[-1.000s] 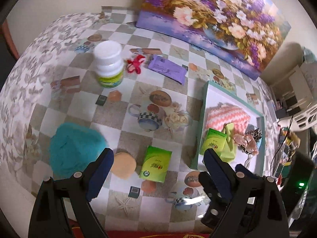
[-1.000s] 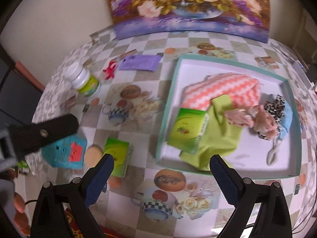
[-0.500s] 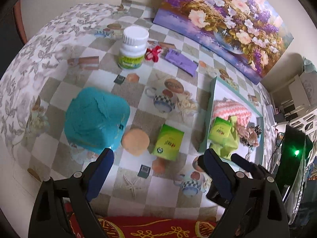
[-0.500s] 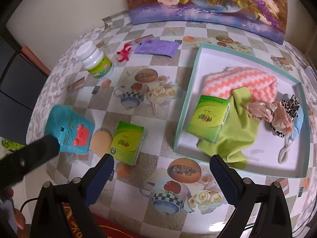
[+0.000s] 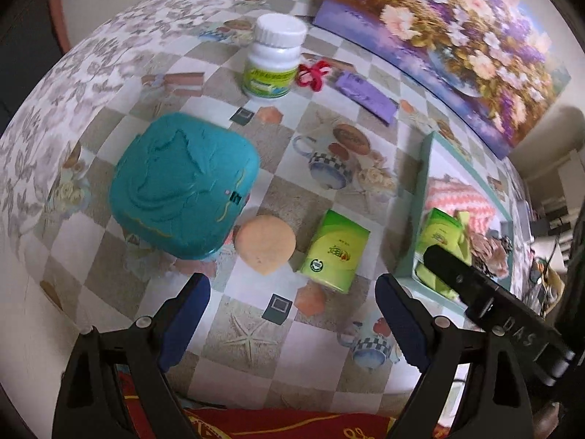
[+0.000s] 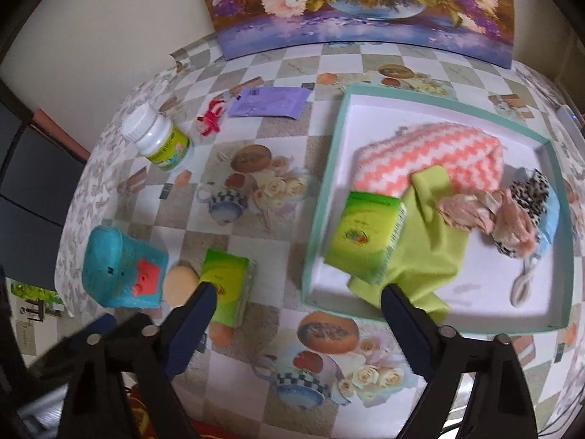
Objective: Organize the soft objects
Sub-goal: 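Move the right gripper to another green tissue pack while the left moves toward the beige sponge, then grasp the green tissue pack with the right gripper while the left approaches the beige sponge, then grasp the beige round sponge with the left gripper, then carry the tissue pack and sponge over the tray and open both grippers, then move the right gripper to the purple packet while the left moves to the red scrunchie, then grasp the purple packet with the right gripper while the left grasps the red scrunchie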
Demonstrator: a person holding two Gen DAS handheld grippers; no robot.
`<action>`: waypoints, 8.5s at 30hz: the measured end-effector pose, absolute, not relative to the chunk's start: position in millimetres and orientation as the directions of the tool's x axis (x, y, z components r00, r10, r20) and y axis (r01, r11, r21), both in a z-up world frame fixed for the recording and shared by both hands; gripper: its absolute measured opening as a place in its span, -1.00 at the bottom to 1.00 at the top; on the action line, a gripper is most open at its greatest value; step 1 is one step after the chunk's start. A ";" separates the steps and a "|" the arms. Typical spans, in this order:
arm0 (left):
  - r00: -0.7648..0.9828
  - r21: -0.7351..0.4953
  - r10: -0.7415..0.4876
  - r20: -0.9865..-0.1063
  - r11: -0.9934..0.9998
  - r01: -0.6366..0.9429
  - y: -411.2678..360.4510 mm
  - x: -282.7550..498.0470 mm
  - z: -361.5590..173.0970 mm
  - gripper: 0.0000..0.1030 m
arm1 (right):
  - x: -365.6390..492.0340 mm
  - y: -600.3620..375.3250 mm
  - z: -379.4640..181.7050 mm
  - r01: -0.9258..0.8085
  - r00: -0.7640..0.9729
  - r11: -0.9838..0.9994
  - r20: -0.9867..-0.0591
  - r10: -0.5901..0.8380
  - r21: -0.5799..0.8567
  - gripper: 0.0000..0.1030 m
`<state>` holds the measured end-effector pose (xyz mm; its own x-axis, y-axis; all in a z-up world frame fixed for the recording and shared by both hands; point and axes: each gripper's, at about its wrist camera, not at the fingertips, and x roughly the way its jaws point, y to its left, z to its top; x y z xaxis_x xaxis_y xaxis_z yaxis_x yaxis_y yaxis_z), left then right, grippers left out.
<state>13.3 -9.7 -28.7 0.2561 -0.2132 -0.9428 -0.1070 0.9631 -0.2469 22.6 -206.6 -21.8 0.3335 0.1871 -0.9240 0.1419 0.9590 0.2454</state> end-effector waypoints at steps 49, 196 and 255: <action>0.184 -0.216 -0.149 -0.972 0.877 -0.430 28.6 3.4 -69.3 0.77 | 79.1 -128.2 -92.4 0.043 0.134 0.967 -0.960 0.245 0.253 0.30; 0.091 -0.134 -0.152 -0.984 0.975 0.178 -58.9 276.9 -8.7 0.56 | 185.5 -222.0 -18.7 0.083 0.347 0.970 -0.919 0.186 0.228 0.32; -0.096 0.075 0.111 -0.989 0.945 0.319 -116.0 330.8 -119.2 0.33 | 295.1 -245.5 -103.6 0.004 0.221 0.996 -0.972 0.081 0.084 0.15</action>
